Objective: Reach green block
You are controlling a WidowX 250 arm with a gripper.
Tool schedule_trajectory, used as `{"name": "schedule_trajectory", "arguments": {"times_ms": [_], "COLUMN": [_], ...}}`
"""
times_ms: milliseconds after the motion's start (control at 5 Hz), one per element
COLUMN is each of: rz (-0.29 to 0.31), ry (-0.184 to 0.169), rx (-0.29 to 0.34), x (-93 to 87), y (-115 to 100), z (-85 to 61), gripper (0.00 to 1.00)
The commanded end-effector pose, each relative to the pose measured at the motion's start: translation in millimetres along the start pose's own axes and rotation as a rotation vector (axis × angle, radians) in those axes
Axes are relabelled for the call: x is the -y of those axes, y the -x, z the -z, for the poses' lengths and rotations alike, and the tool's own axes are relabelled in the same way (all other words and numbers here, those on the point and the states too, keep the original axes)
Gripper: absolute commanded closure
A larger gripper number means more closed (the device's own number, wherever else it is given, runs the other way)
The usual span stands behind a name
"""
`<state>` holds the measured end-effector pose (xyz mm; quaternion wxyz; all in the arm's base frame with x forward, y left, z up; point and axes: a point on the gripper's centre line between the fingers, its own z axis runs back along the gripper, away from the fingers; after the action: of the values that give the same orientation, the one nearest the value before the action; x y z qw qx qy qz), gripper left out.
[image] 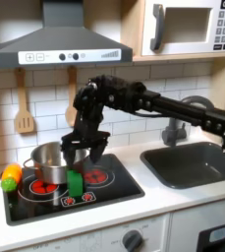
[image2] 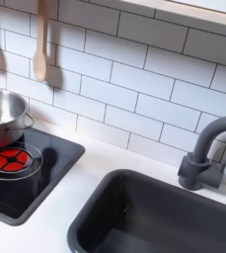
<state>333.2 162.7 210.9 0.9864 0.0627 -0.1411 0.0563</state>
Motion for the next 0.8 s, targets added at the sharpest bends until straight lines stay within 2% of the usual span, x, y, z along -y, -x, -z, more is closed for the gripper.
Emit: {"name": "schedule_trajectory", "arguments": {"times_ms": [0,200,600], "rz": [0.019,0.004,0.012], "ry": [0.011,0.016,0.034], "rx": [-0.011,-0.02,-0.04], "x": [-2.0,-4.7,-3.0], "y": [-2.4,-2.7,-0.9], "z": [11.3,18.0,27.6], "gripper": [0.0,0.0,0.0]}}
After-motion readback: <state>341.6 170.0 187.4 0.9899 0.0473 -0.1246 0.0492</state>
